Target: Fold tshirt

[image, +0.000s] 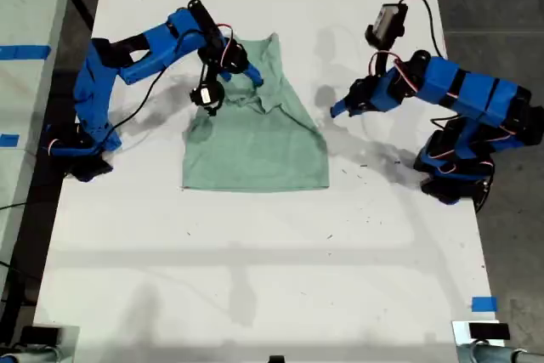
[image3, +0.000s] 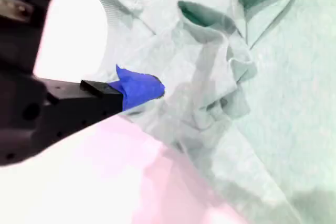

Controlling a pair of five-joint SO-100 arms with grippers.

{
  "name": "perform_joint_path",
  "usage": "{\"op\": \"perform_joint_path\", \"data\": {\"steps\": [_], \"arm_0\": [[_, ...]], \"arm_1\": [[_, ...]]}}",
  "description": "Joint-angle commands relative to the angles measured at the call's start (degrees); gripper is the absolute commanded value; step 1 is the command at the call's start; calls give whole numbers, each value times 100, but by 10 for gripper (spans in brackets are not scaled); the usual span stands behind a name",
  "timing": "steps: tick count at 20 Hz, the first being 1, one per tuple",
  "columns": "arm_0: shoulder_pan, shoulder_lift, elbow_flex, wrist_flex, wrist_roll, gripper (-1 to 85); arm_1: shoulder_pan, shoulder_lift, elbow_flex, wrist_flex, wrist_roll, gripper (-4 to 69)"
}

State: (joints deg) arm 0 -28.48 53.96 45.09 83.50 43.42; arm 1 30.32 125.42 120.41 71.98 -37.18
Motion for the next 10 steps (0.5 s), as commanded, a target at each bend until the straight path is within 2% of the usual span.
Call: {"op": "perform_joint_path", "data": {"steps": [1,4,7,10], "arm_0": [[70,1134,264,686,-264,297],[527,2127,1424,580,-624,296],[932,3234,2962,35,-1063,292],[1327,4025,3990,-185,-1521,287]], "arm_1": [[-53,246,-70,-132,44,146],[-105,246,-70,-141,53,146],[-237,229,-70,-141,88,145],[-360,220,-53,-132,141,144]]}}
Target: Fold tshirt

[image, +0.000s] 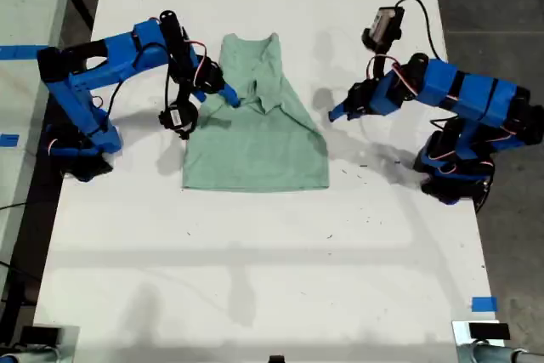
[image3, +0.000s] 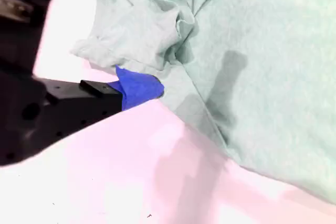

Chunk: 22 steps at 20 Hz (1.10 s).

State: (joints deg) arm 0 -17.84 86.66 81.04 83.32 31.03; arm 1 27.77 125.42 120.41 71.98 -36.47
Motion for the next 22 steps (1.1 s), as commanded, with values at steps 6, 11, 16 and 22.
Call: {"op": "perform_joint_path", "data": {"steps": [6,11,16,22], "arm_0": [[1037,1345,1503,-290,-1116,289],[1433,1485,1837,-237,-1564,293],[1503,1670,2039,-264,-1705,293],[1424,1740,2057,-255,-1687,292]], "arm_1": [[-571,-114,-35,-211,123,172],[-932,-949,-167,-360,141,231],[-993,-1644,-229,-712,176,233],[-1090,-2936,-519,-1310,316,230]]}}
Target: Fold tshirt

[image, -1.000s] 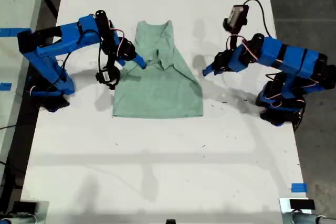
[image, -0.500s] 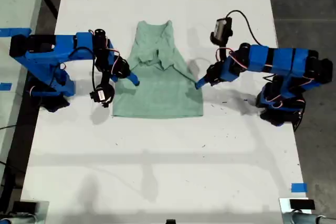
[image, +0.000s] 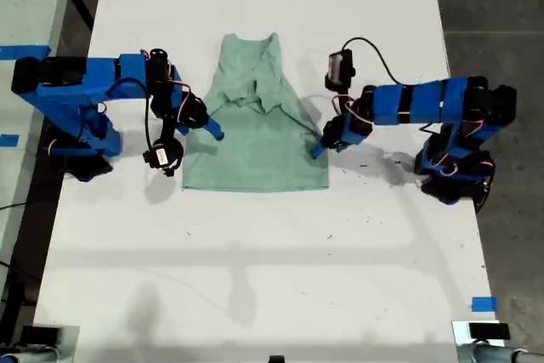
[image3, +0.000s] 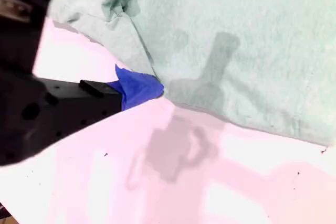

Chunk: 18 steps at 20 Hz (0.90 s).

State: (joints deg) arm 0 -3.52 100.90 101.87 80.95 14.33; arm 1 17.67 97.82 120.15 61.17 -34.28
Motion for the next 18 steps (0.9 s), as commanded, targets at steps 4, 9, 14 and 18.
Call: {"op": "perform_joint_path", "data": {"steps": [4,9,14,18], "arm_0": [[-53,483,185,-70,-26,290],[-132,642,299,-79,-9,288],[-158,650,325,-123,0,288],[-167,668,325,-123,0,287]], "arm_1": [[-88,-1037,-949,-396,176,182],[-53,-1362,-1143,-404,246,-15],[-44,-1415,-1099,-378,229,-16],[-35,-1099,-1283,360,185,-17]]}}
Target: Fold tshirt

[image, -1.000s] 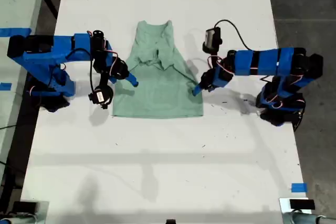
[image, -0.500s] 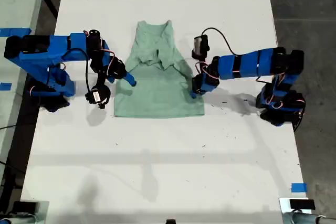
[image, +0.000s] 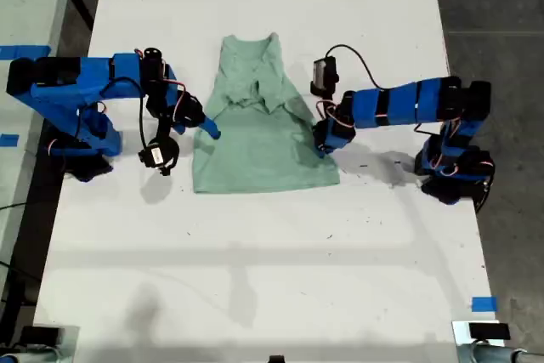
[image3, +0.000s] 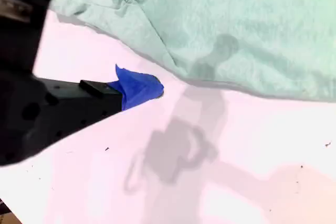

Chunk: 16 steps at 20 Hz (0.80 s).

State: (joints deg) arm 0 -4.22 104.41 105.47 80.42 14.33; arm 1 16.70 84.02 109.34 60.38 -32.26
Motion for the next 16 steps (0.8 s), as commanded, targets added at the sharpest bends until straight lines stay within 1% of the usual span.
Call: {"op": "perform_joint_path", "data": {"steps": [1,4,6,7,10,12,15,16], "arm_0": [[-97,316,-35,-70,0,287],[-97,316,-35,-70,9,287],[-97,352,-35,-53,9,286],[-88,369,-35,-35,9,285],[-53,396,-35,-9,-26,284],[-26,396,-26,-35,-35,283],[-18,396,-9,-53,-35,282],[-18,396,-9,-53,-35,282]], "arm_1": [[35,448,-378,677,-53,-17],[-325,272,-1890,1793,-18,-17],[-554,-158,-3085,2268,97,-17],[-633,-352,-3568,2355,123,-17],[-712,-1055,-4562,2408,290,-17],[-738,-1556,-5019,2320,492,-17],[-686,-2013,-5001,1670,694,-18],[-659,-2101,-4860,1336,668,-18]]}}
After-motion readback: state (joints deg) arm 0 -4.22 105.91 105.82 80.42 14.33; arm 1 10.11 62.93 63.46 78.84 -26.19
